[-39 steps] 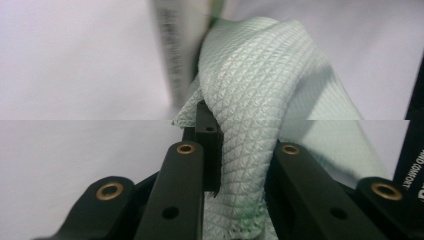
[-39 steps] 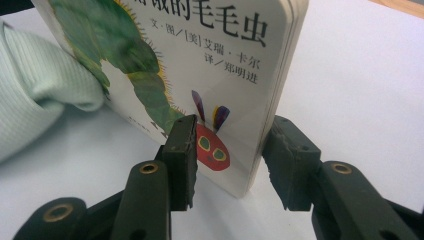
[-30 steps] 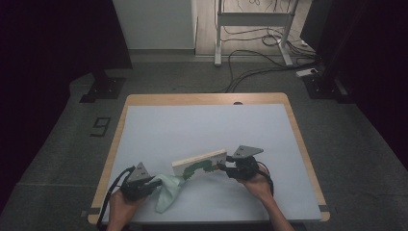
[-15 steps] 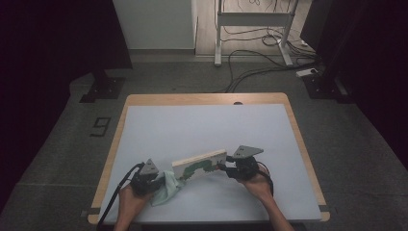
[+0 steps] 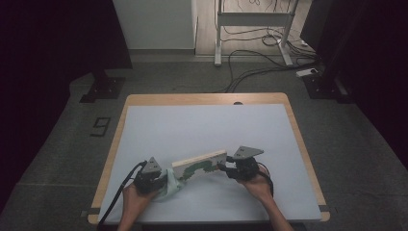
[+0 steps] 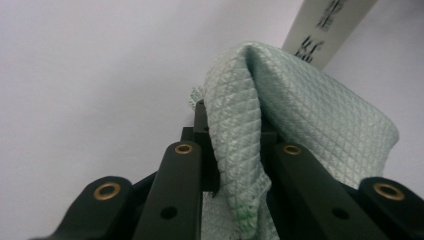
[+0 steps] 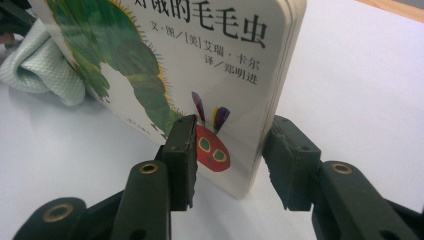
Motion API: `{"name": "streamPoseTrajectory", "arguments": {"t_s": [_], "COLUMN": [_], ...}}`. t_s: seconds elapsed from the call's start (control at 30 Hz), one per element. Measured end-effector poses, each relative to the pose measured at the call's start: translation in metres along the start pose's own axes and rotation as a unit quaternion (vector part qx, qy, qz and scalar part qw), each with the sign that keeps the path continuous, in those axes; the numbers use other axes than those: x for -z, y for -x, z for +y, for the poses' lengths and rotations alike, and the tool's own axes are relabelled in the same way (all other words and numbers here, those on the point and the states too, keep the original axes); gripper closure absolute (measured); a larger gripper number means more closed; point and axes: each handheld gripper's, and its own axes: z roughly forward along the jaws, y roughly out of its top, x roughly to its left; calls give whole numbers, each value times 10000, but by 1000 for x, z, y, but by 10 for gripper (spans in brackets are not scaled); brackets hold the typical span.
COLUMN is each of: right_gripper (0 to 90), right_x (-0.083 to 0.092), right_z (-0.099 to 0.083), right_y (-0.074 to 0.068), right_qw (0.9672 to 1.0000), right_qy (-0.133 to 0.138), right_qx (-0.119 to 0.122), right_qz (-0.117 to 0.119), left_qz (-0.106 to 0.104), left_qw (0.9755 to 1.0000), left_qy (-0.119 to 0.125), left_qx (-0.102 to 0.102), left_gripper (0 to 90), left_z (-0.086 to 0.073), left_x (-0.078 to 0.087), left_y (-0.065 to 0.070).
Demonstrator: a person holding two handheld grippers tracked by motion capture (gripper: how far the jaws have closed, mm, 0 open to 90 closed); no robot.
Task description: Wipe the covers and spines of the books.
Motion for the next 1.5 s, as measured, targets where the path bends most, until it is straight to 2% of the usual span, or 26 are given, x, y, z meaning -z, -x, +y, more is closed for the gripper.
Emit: {"name": "streamPoseTrajectory", "arguments": {"t_s": [0.17, 0.4, 0.9, 1.1, 1.37, 1.5], "right_gripper": [562, 562, 561, 561, 561, 561], "right_x": [0, 0, 0, 0, 0, 0], "right_z": [0, 0, 0, -1, -1, -1], "right_y": [0, 0, -1, -1, -1, -1], "right_qw": [10000, 10000, 10000, 10000, 10000, 10000], "right_qy": [4, -2, 2, 21, 36, 46], "right_qx": [6, 9, 11, 19, -2, -1], "right_qz": [-4, -11, -15, -17, -26, -31], "left_qz": [-89, -125, 81, 102, 14, 25], "left_qw": [9998, 9994, 9988, 9988, 9994, 9997], "left_qy": [180, 326, 360, 355, 306, 207], "left_qx": [70, -4, -333, -307, -177, -124], "left_gripper": [802, 801, 801, 801, 801, 801], "left_z": [6, 20, 50, 45, 31, 23], "left_x": [11, 29, 58, 53, 39, 29], "left_y": [-1, 0, 8, 9, 6, 6]}}
